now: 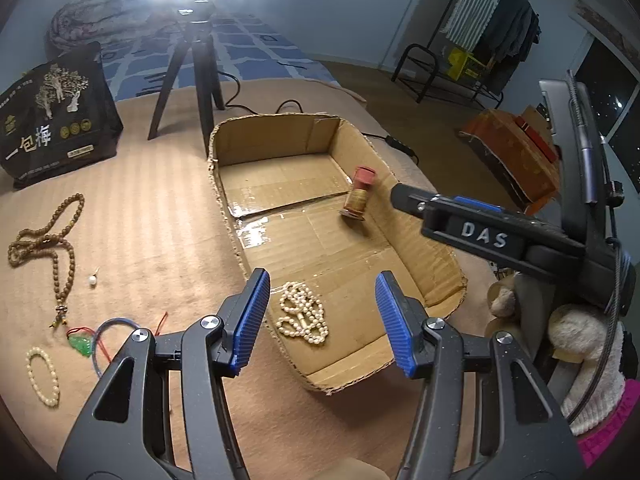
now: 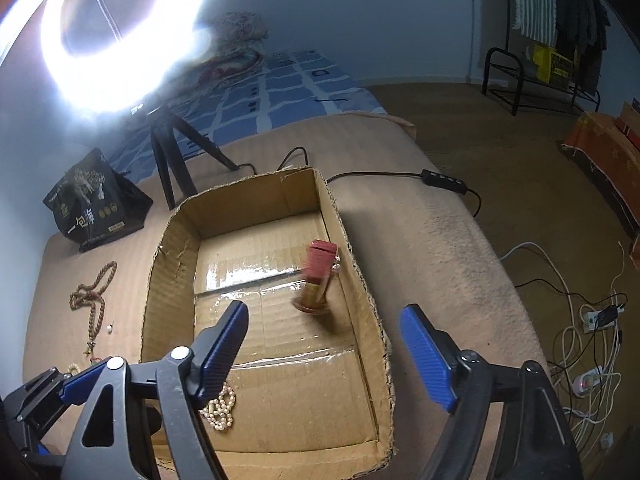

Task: Organize jewelry
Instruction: 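Open the left tool dropping the pearls while the right tool releases the watch into the box, then move the left tool back to the pale yellow bead bracelet and the right tool to the blue bangle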

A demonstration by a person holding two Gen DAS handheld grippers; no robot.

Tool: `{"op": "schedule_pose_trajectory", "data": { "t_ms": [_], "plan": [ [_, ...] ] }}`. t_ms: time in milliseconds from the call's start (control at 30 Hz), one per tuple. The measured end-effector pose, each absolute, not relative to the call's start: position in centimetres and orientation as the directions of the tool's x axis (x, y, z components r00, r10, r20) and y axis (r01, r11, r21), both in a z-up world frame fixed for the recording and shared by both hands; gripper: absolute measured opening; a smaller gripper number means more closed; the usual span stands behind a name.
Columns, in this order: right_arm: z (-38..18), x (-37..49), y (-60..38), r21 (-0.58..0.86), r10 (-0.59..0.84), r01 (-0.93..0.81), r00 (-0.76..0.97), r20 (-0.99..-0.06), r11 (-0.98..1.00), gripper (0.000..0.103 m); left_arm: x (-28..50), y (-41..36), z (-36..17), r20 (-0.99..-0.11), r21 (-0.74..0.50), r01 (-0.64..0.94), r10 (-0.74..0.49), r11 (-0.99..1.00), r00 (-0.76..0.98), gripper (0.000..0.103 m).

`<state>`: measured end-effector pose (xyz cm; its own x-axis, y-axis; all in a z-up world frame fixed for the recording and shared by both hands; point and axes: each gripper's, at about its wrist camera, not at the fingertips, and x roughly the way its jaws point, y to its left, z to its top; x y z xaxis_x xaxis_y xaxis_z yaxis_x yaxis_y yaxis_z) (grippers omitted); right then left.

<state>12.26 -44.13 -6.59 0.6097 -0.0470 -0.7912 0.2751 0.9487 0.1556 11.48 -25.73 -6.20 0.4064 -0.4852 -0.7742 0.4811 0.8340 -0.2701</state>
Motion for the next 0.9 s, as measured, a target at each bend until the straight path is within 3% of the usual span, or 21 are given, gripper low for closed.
{"op": "schedule_pose_trajectory", "data": {
  "t_ms": [267, 367, 900],
  "plan": [
    [-5.4, 11.8, -43.7, 0.160, -0.045, 0.265, 0.628, -0.777, 0.951, 0.092, 10.7, -24.6, -5.7, -0.776, -0.239, 0.487, -0.467, 0.840, 0.424, 0.057],
    [-5.1, 11.6, -43.2, 0.167, -0.034, 0.253, 0.635, -0.772, 0.953, 0.094, 10.5, -23.9, -5.6, -0.776, -0.226, 0.487, -0.458, 0.844, 0.434, 0.063],
    [-3.5, 11.2, -39.1, 0.156, 0.015, 0.152, 0.667, -0.745, 0.976, 0.097, 10.3, -16.9, -4.1, -0.769, -0.177, 0.428, -0.396, 0.886, 0.501, 0.066]
  ]
}}
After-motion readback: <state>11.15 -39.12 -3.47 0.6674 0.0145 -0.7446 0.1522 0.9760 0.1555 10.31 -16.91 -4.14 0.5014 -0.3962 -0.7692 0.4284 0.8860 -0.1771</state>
